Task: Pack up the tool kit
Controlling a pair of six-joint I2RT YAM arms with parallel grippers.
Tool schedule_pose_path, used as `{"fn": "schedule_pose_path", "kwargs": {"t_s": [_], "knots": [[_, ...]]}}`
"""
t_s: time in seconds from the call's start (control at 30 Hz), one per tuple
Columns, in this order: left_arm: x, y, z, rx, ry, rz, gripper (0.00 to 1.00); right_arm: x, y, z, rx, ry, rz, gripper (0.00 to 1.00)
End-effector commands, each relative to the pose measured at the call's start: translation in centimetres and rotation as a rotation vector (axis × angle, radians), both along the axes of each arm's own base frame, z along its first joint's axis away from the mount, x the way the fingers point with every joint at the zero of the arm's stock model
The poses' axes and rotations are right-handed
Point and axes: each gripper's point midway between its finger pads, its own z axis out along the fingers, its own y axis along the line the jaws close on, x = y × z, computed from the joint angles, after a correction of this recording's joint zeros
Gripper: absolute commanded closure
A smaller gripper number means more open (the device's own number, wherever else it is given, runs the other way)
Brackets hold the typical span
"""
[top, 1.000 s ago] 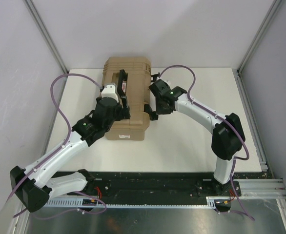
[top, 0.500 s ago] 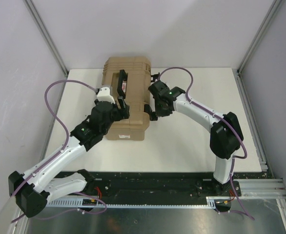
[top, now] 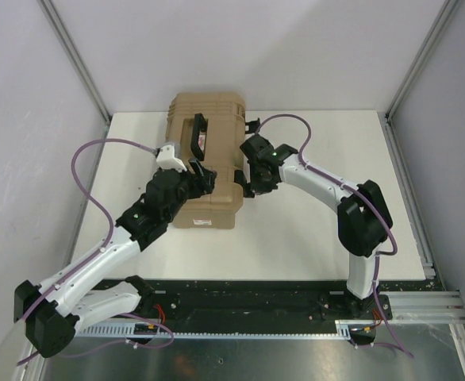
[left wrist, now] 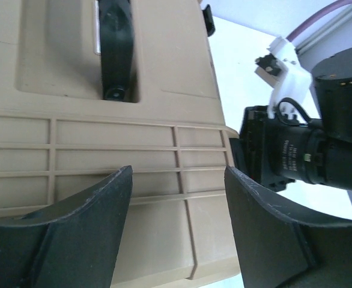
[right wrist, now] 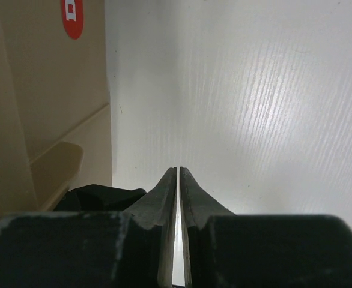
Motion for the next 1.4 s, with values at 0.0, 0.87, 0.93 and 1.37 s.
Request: {"fn": "schedule_pose_path", "kwargs": {"t_s": [0.0, 0.87, 0.93, 1.37], "knots": [[-11.7, 4.8, -18.2, 0.310, 0.700, -0.085, 0.30, -0.6, 7.4, 2.1, 0.301, -0.024, 0.041, 0.90], [-11.7, 3.5, -17.5, 0.201, 0.683, -0.178, 0.36, 1.3, 5.8, 2.4, 0.427, -0.112, -0.155, 0.91], [-10.4, 3.1, -15.1, 0.173, 0.611, -0.178, 0.34, 1.4, 3.3, 2.3, 0.402, -0.127, -0.211, 0.88], [-1.5, 5.5, 6.7, 0.237, -0.017, -0.024, 0.04, 4.3, -6.5, 4.3, 0.463, -0.231, -0.421, 0.64]]}}
